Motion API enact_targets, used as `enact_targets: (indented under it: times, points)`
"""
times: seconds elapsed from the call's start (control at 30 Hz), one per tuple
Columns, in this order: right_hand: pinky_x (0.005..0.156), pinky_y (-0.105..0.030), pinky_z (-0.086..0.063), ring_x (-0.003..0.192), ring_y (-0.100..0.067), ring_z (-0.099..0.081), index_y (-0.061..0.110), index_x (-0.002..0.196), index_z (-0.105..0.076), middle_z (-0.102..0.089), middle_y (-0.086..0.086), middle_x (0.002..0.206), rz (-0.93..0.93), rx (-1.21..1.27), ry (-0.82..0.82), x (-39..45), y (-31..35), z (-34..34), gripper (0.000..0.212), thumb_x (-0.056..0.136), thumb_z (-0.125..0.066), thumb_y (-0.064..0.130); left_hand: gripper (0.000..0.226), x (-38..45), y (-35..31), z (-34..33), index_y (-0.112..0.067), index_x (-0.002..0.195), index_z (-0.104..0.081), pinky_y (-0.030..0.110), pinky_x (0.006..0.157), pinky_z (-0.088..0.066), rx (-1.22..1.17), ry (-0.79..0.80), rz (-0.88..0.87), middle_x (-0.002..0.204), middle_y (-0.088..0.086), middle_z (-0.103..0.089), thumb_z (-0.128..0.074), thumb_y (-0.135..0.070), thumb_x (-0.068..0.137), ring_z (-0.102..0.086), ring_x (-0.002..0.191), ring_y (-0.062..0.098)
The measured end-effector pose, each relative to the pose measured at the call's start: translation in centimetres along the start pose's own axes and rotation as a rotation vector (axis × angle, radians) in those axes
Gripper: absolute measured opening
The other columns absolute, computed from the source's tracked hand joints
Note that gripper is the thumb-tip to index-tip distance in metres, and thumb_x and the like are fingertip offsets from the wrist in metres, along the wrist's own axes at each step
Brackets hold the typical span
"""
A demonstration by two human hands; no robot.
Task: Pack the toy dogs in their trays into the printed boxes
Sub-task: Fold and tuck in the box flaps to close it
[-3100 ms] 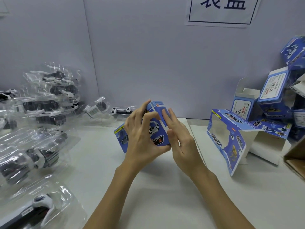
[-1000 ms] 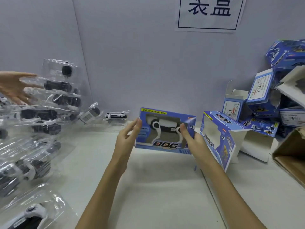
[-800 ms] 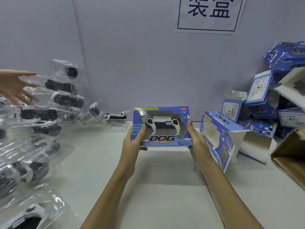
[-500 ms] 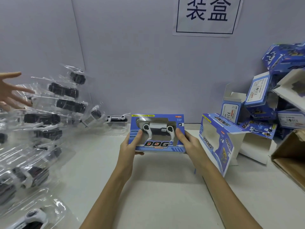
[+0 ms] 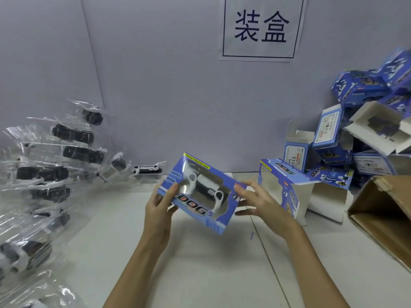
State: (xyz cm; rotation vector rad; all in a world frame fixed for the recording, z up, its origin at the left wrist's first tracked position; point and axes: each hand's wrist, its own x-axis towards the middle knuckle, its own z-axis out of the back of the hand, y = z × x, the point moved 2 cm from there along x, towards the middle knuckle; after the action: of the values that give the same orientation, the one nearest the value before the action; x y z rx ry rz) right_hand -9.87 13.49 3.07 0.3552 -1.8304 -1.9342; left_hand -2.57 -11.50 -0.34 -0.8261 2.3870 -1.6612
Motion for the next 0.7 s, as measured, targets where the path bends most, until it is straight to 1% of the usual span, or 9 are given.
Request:
enact_targets:
  times: [0.1, 0.2, 0.23, 0.3, 0.37, 0.43, 0.57, 0.63, 0.7]
  points:
    - [0.085, -0.041, -0.064, 0.094, -0.025, -0.076, 0.016, 0.139, -0.053, -0.077, -0.017, 0.109, -0.072, 0.008, 0.039, -0.6, 0.6, -0.6, 0.065, 0.086, -0.075, 0.046, 0.063, 0.3, 0.2, 0.3, -0.012, 0.142, -0.048, 0.035, 0.084, -0.057, -0.061, -0.058, -0.006, 0.116, 0.008, -0.077, -0.073, -0.037, 0.090, -0.075, 0.096, 0.021]
    - [0.087, -0.044, -0.063, 0.093, -0.028, -0.072, 0.005, 0.122, -0.072, -0.075, -0.022, 0.112, -0.080, 0.000, 0.171, -1.6, 1.6, -0.9, 0.042, 0.096, -0.073, 0.039, 0.070, 0.5, 0.3, 0.1, -0.016, 0.146, -0.047, 0.030, 0.085, -0.060, -0.081, 0.016, 0.009, 0.124, 0.007, -0.074, -0.058, -0.057, 0.091, -0.074, 0.100, 0.016]
    - [0.084, -0.045, -0.063, 0.088, -0.027, -0.072, 0.003, 0.112, -0.076, -0.073, -0.021, 0.104, -0.082, 0.060, 0.132, -1.8, 2.0, -0.8, 0.037, 0.098, -0.071, 0.037, 0.072, 0.5, 0.1, -0.1, -0.020, 0.148, -0.047, 0.029, 0.087, -0.060, -0.104, 0.037, 0.013, 0.130, 0.008, -0.071, -0.051, -0.065, 0.092, -0.073, 0.105, 0.015]
    - [0.078, -0.047, -0.063, 0.079, -0.028, -0.069, 0.005, 0.095, -0.077, -0.066, -0.018, 0.088, -0.058, 0.294, -0.047, -2.2, 2.8, -0.2, 0.029, 0.097, -0.071, 0.033, 0.080, 0.6, 0.1, -0.2, -0.028, 0.153, -0.040, 0.042, 0.097, -0.058, -0.231, 0.032, 0.048, 0.137, 0.011, -0.065, -0.043, -0.076, 0.090, -0.070, 0.116, 0.021]
    - [0.082, -0.051, -0.062, 0.087, -0.034, -0.067, 0.005, 0.094, -0.069, -0.063, -0.017, 0.090, 0.082, 0.645, -0.209, -2.9, 3.7, 0.2, 0.016, 0.094, -0.073, 0.020, 0.088, 0.6, 0.2, 0.0, -0.023, 0.154, -0.041, 0.054, 0.094, -0.060, -0.284, 0.013, 0.088, 0.135, 0.014, -0.067, -0.045, -0.082, 0.089, -0.070, 0.119, 0.031]
    - [0.089, -0.048, -0.061, 0.103, -0.036, -0.068, 0.006, 0.111, -0.060, -0.064, -0.017, 0.106, 0.309, 0.875, -0.373, -4.0, 4.4, 0.9, 0.028, 0.091, -0.077, 0.013, 0.086, 0.7, 0.3, 0.2, -0.016, 0.143, -0.056, 0.049, 0.087, -0.062, -0.222, 0.024, 0.111, 0.129, 0.014, -0.071, -0.045, -0.083, 0.090, -0.072, 0.113, 0.033]
    - [0.099, -0.034, -0.058, 0.117, -0.019, -0.071, 0.008, 0.135, -0.051, -0.065, -0.013, 0.131, 0.631, 0.953, -0.848, -6.4, 5.6, 4.9, 0.067, 0.082, -0.084, 0.033, 0.072, 0.2, 0.6, -0.5, -0.012, 0.121, -0.070, 0.039, 0.073, -0.066, -0.106, 0.093, 0.129, 0.119, 0.015, -0.074, -0.035, -0.071, 0.101, -0.075, 0.096, 0.032]
    - [0.108, -0.035, -0.051, 0.127, -0.012, -0.064, 0.009, 0.147, -0.043, -0.059, -0.007, 0.144, 0.593, 0.763, -0.984, -7.0, 5.8, 6.9, 0.086, 0.075, -0.083, 0.036, 0.071, 0.0, 0.7, -1.2, -0.009, 0.117, -0.072, 0.041, 0.071, -0.064, -0.046, 0.129, 0.134, 0.113, 0.015, -0.075, -0.034, -0.068, 0.101, -0.073, 0.089, 0.032]
    - [0.118, -0.038, -0.042, 0.142, -0.014, -0.048, 0.013, 0.157, -0.035, -0.046, -0.004, 0.158, 0.346, 0.331, -0.982, -6.4, 5.1, 7.8, 0.092, 0.082, -0.086, 0.034, 0.073, -0.4, 0.8, -1.6, -0.005, 0.116, -0.072, 0.043, 0.074, -0.059, -0.006, 0.154, 0.137, 0.107, 0.016, -0.074, -0.035, -0.066, 0.101, -0.070, 0.085, 0.032]
